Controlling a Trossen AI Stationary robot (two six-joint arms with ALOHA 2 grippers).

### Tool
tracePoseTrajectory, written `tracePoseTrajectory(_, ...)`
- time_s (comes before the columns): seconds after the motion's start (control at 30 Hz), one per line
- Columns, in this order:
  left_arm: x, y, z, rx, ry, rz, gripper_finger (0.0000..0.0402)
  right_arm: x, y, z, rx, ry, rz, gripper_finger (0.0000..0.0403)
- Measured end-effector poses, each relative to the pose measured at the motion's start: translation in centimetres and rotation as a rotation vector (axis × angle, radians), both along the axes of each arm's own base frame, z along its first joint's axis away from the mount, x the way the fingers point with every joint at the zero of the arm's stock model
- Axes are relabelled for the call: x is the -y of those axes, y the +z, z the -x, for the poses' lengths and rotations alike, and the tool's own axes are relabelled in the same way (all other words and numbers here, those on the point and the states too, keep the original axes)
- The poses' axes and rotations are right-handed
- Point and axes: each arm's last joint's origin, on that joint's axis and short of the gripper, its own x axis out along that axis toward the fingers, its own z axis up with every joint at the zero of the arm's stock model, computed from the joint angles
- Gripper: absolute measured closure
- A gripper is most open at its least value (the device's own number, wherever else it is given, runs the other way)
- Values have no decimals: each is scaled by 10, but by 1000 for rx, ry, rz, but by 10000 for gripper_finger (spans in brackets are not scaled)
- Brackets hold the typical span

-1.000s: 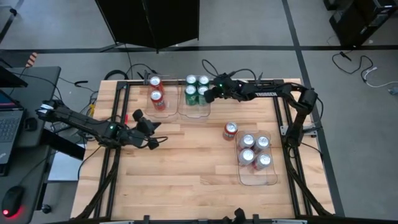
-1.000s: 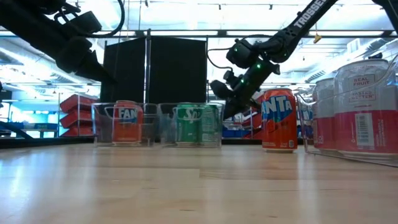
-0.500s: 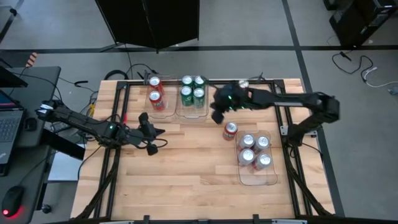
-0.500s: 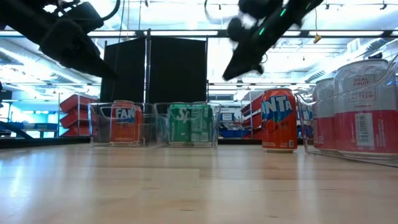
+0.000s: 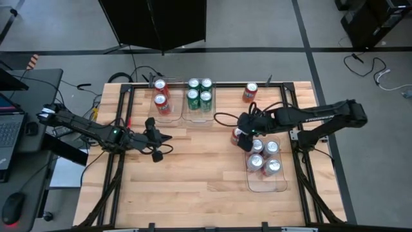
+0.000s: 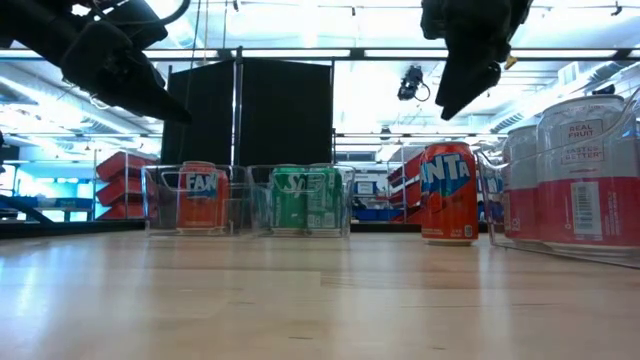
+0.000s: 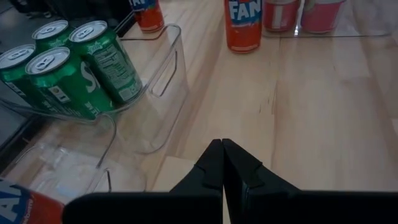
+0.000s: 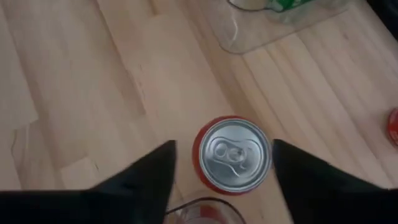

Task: Sort soda cans
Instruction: Put the bottom red soda can into the top left transparent bin

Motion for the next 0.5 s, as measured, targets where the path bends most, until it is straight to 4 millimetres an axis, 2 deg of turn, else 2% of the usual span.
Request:
tracePoseTrajectory(0.13,0,0,0,-2,1,-1,401,3,-8,-5,-43,-11,5,70)
tracePoseTrajectory(0.27,0,0,0,-7,-3,1,401,10,-19,-10,-116,-24,15,12)
tracePoseTrajectory(0.33,0,-1,0,-10,-6,2,401,15,-26,-14,-150,-23,23,9)
tracePoseTrajectory(0.5,0,-1,0,-10,-5,5,401,21,-45,-25,-228,-12,12,33)
